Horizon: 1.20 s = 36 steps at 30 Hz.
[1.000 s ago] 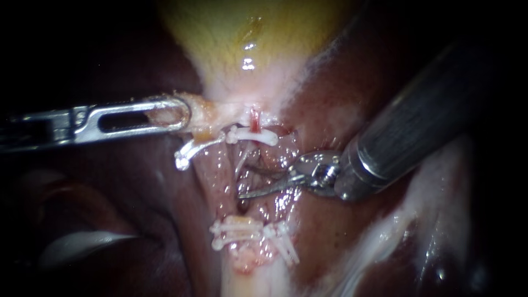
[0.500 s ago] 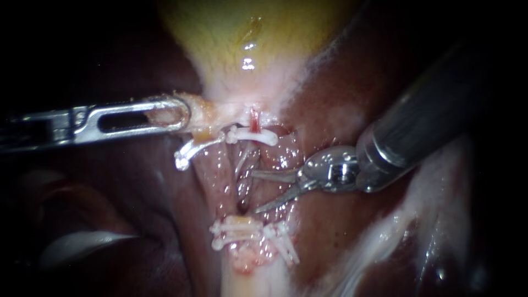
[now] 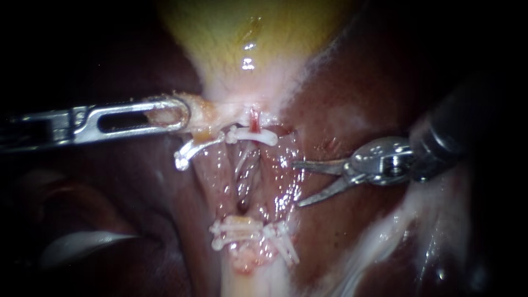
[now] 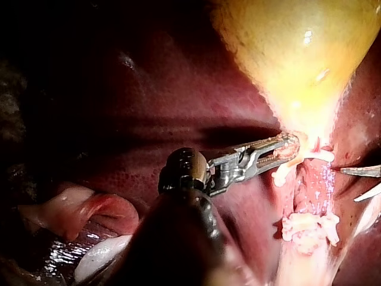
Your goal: Go back from the cut right tube
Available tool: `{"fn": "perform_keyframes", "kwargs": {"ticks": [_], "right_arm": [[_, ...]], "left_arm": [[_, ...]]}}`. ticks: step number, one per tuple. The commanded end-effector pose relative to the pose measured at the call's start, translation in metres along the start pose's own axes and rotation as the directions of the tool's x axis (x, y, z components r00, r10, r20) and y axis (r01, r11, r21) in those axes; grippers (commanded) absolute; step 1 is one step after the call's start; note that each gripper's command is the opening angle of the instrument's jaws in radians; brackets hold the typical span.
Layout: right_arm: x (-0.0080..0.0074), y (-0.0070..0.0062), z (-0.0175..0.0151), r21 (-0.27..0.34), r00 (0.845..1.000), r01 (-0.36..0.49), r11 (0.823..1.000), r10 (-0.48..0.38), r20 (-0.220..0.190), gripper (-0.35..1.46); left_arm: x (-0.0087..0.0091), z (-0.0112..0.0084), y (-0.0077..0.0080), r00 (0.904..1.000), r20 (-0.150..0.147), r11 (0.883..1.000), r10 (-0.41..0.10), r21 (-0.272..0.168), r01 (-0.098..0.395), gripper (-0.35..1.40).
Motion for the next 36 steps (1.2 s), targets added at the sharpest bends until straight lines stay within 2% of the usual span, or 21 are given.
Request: {"fn": "perform_keyframes", "kwargs": {"ticks": [1, 12, 18, 26, 36], "right_arm": [[0.0000, 0.0000, -0.0004, 0.001, 1.000, -0.003, 1.000, 0.003, -0.002, 1.43], [0.0001, 0.0006, -0.0028, -0.022, 1.000, 0.002, 1.000, -0.002, -0.011, 1.43], [0.0000, 0.0006, -0.0030, -0.023, 1.000, 0.001, 1.000, -0.001, -0.014, 1.43], [-0.0001, 0.0006, -0.0031, -0.022, 1.000, 0.007, 1.000, -0.007, -0.014, 1.43], [-0.0001, 0.0006, -0.0032, -0.022, 1.000, 0.007, 1.000, -0.007, -0.013, 1.43]], "left_arm": [[0.0000, 0.0000, 0.0000, 1.0000, 0.000, 1.000, 0.000, 0.000, 0.000, -0.35], [0.0000, 0.0003, 0.0000, 1.0000, 0.000, 1.000, 0.000, 0.000, 0.000, -0.35], [0.0001, 0.0013, 0.0005, 1.0000, 0.004, 1.000, 0.001, -0.003, -0.001, -0.35], [0.0008, 0.0045, 0.0017, 0.9998, 0.018, 1.000, 0.005, -0.010, -0.005, -0.35], [0.0020, 0.0094, 0.0049, 0.9999, -0.001, 0.999, 0.017, -0.046, -0.017, -0.35]]}}
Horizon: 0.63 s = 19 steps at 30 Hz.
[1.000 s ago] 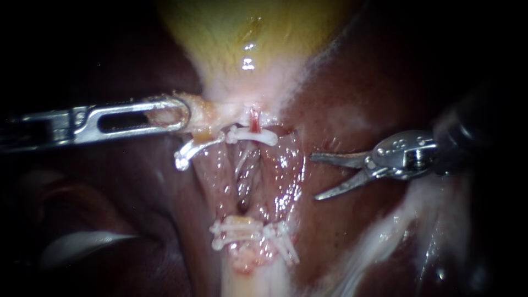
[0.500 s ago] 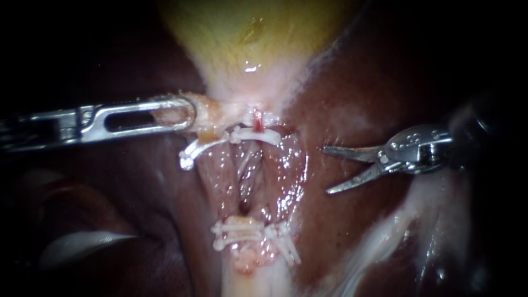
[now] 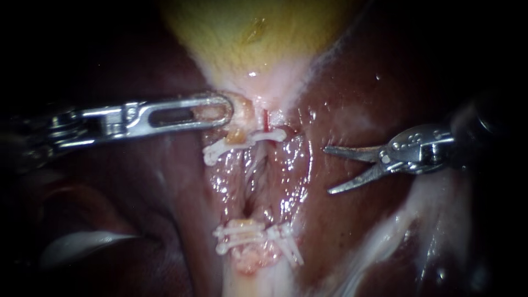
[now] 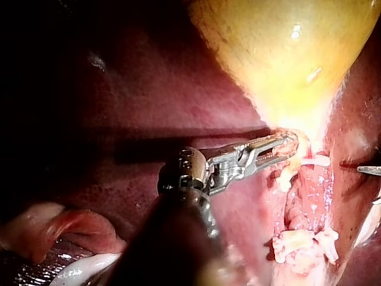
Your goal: Go back from the cut right tube
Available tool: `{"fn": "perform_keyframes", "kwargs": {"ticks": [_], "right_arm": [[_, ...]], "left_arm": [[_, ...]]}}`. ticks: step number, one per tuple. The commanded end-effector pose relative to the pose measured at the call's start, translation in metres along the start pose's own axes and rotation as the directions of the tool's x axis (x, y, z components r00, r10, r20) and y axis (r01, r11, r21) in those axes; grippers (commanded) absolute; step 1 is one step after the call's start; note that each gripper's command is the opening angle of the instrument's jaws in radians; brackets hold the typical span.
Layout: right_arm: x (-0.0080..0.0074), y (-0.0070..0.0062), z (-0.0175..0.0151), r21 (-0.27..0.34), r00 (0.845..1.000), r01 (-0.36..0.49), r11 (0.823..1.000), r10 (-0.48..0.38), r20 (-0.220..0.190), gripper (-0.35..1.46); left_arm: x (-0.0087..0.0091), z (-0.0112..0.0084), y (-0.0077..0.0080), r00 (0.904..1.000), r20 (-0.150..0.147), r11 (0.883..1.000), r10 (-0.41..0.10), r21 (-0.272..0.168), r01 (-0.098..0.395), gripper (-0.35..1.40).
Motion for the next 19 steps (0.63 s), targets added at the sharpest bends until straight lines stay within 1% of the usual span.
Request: {"fn": "perform_keyframes", "kwargs": {"ticks": [1, 5, 8, 19], "right_arm": [[0.0000, 0.0000, 0.0000, 0.000, 1.000, 0.000, 1.000, 0.000, 0.000, 1.43], [0.0000, 0.0000, 0.0000, 0.000, 1.000, 0.000, 1.000, 0.000, 0.000, 1.43], [0.0001, 0.0000, 0.0000, 0.000, 1.000, -0.001, 1.000, 0.001, 0.000, 1.43], [0.0003, -0.0001, -0.0002, 0.001, 1.000, -0.002, 1.000, 0.002, 0.000, 1.43]], "left_arm": [[0.0002, 0.0003, 0.0002, 1.0000, -0.004, 1.000, -0.003, -0.004, 0.003, -0.35], [0.0008, 0.0012, 0.0009, 0.9999, -0.016, 1.000, -0.004, -0.014, 0.004, -0.35], [0.0009, 0.0014, 0.0012, 0.9998, -0.020, 1.000, -0.003, -0.018, 0.002, -0.35], [0.0011, 0.0015, 0.0011, 0.9997, -0.024, 1.000, -0.002, -0.011, 0.002, -0.35]]}}
